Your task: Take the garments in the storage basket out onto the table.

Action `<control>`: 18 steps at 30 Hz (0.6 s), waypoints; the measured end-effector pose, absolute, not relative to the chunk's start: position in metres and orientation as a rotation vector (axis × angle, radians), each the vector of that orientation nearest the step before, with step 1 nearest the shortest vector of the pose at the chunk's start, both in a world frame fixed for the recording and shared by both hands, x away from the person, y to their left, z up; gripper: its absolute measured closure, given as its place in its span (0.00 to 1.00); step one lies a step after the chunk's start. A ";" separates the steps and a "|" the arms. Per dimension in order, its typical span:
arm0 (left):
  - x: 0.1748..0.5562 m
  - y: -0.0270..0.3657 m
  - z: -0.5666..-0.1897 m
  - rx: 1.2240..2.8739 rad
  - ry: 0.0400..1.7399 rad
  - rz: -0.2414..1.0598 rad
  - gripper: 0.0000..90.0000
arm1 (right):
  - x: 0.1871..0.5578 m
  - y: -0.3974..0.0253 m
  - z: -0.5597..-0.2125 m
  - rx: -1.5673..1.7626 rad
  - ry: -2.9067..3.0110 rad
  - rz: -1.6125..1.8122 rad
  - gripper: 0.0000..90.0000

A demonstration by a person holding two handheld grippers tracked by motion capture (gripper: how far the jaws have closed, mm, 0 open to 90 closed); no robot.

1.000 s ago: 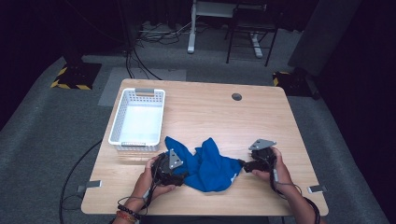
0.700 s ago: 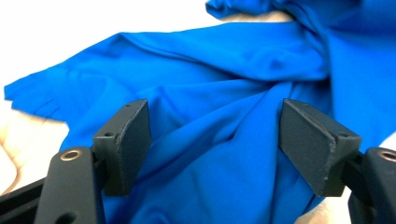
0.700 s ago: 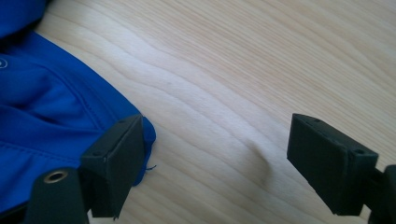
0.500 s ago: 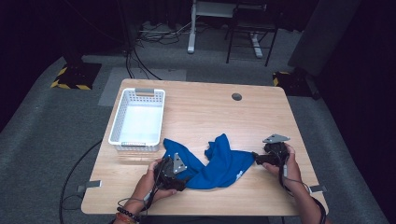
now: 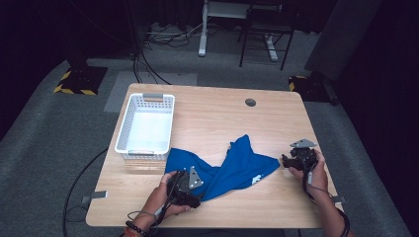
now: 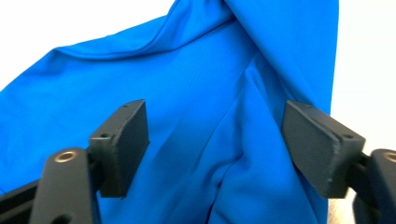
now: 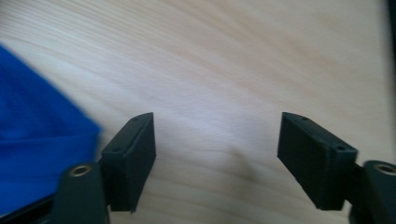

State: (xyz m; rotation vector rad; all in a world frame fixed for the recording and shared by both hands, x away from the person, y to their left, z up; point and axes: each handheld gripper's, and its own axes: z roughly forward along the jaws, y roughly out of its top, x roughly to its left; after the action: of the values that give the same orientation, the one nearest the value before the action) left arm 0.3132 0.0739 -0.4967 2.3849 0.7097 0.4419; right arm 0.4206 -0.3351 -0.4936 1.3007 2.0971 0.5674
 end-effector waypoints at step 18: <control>0.334 0.082 -0.497 2.377 0.786 0.588 0.26 | 0.392 -0.262 -0.491 0.879 2.377 0.886 0.29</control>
State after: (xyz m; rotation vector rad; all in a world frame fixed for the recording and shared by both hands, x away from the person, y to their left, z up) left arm 0.3338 0.0817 -0.4974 2.3774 0.7858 0.5885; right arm 0.3923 -0.2618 -0.4911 0.8786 2.3771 0.8860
